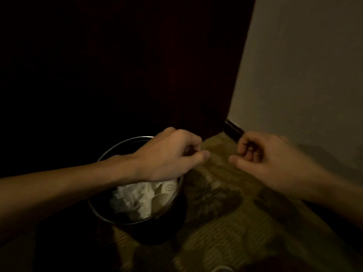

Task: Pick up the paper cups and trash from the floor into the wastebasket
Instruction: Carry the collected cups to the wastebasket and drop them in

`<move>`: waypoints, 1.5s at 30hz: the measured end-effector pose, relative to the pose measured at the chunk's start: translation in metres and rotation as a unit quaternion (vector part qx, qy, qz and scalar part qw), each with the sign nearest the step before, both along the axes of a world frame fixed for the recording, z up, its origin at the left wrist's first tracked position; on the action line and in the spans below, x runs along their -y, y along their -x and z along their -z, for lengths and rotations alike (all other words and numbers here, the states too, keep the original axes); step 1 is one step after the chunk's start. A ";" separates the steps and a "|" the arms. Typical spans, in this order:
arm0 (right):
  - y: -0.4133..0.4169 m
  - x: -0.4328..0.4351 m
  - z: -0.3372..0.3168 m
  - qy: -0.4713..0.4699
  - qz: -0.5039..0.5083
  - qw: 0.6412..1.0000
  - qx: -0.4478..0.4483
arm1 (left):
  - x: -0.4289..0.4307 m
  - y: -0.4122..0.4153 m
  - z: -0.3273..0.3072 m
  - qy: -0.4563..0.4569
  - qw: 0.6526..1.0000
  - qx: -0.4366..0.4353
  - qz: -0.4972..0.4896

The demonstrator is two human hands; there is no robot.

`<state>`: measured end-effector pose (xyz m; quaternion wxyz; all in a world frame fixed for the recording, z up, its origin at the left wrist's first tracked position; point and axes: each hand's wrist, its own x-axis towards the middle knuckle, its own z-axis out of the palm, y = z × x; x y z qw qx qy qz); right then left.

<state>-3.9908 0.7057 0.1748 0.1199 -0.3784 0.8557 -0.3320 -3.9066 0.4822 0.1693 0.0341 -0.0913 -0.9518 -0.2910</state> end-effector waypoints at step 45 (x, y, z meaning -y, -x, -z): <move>-0.250 -0.681 0.281 -0.081 0.701 0.680 0.202 | -0.750 -0.049 0.292 0.111 0.908 0.219 0.339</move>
